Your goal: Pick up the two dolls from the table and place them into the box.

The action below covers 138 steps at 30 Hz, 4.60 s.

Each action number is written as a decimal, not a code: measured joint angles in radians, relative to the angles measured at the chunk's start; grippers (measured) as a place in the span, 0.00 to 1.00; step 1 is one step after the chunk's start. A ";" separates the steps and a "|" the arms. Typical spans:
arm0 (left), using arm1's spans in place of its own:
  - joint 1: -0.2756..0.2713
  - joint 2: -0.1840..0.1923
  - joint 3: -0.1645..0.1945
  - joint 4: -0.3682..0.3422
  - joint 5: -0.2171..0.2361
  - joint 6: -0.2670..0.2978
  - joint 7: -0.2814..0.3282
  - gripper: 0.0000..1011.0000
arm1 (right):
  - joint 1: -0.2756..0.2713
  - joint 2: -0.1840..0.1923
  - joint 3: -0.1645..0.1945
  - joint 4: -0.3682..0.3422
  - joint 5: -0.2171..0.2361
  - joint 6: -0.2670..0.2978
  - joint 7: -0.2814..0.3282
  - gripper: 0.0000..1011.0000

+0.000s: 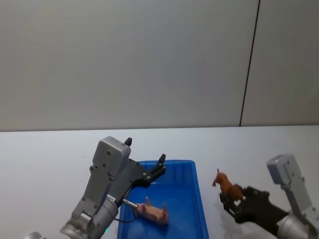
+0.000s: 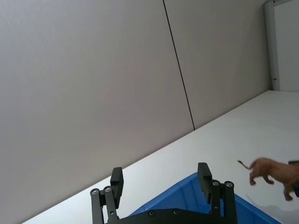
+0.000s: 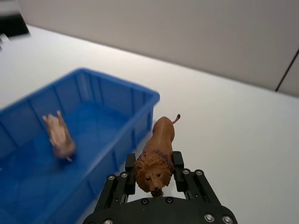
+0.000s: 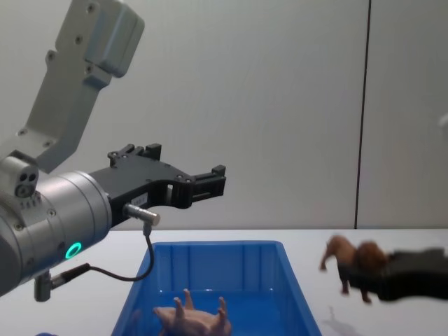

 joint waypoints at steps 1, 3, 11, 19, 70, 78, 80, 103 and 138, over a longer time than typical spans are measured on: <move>0.000 0.000 0.000 0.000 0.000 0.000 0.000 0.99 | 0.003 0.000 0.000 -0.004 0.000 -0.004 0.003 0.44; 0.000 0.000 0.000 0.000 0.000 0.000 0.000 0.99 | 0.013 -0.004 0.001 -0.015 -0.001 -0.013 0.015 0.44; 0.000 0.000 0.000 0.000 0.000 0.000 0.000 0.99 | 0.057 -0.025 -0.002 -0.026 0.000 -0.021 0.067 0.44; 0.000 0.000 0.000 0.000 0.000 0.000 0.000 0.99 | 0.112 -0.061 -0.017 0.000 0.004 0.018 0.118 0.44; 0.011 0.008 -0.003 -0.009 0.002 0.001 0.011 0.99 | 0.049 0.044 0.040 -0.006 0.063 -0.009 0.142 0.99; 0.057 0.041 -0.010 -0.053 -0.002 0.030 0.065 0.99 | 0.040 0.052 0.044 -0.012 0.068 -0.013 0.140 0.99; 0.077 0.055 -0.013 -0.071 -0.009 0.044 0.086 0.99 | 0.039 0.054 0.045 -0.013 0.068 -0.013 0.140 0.99; 0.273 0.176 -0.049 -0.180 -0.175 0.163 0.307 0.99 | 0.032 0.061 0.049 -0.018 0.072 -0.016 0.138 0.99; 0.270 0.129 -0.073 -0.054 -0.218 0.204 0.246 0.93 | 0.031 0.062 0.049 -0.019 0.073 -0.016 0.138 0.99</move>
